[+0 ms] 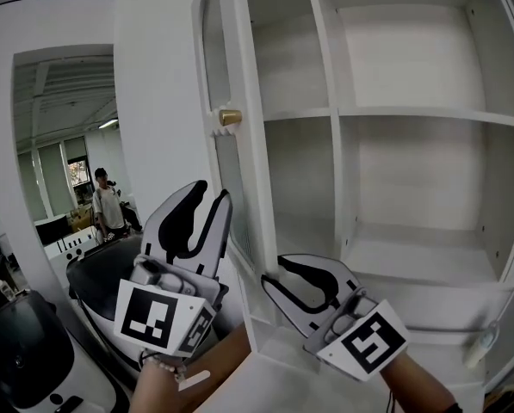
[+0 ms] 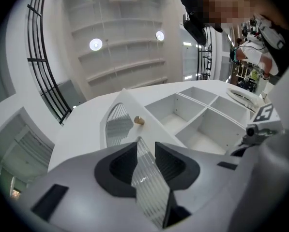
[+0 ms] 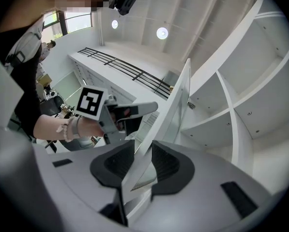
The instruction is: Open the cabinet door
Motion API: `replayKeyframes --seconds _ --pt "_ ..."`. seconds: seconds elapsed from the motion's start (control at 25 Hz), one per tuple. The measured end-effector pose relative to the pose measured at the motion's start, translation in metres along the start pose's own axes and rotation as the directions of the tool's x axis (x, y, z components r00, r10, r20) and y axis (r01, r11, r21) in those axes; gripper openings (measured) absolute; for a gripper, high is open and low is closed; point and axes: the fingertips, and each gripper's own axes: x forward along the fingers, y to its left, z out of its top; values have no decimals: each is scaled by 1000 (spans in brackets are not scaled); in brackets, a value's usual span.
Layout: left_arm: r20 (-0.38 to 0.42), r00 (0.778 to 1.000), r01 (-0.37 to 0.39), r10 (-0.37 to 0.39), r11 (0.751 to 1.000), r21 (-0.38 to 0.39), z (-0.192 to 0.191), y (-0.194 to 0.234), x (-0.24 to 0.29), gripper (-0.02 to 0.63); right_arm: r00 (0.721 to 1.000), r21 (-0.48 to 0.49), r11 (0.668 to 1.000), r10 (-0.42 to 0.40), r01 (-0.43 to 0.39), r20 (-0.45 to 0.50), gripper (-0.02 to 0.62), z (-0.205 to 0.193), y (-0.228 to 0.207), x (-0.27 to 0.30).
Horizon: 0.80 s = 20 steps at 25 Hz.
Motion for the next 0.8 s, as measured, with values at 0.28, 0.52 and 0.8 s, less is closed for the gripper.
replayKeyframes --seconds 0.28,0.52,0.8 --pt "-139 990 -13 10 1000 -18 -44 -25 -61 126 1000 16 1000 15 -15 14 114 3 7 1" --pt "-236 971 10 -28 997 -76 -74 -49 -104 155 999 10 999 39 -39 36 111 9 15 9" --pt "-317 945 48 -84 992 -120 -92 -81 -139 222 996 36 997 61 -63 64 106 13 28 18"
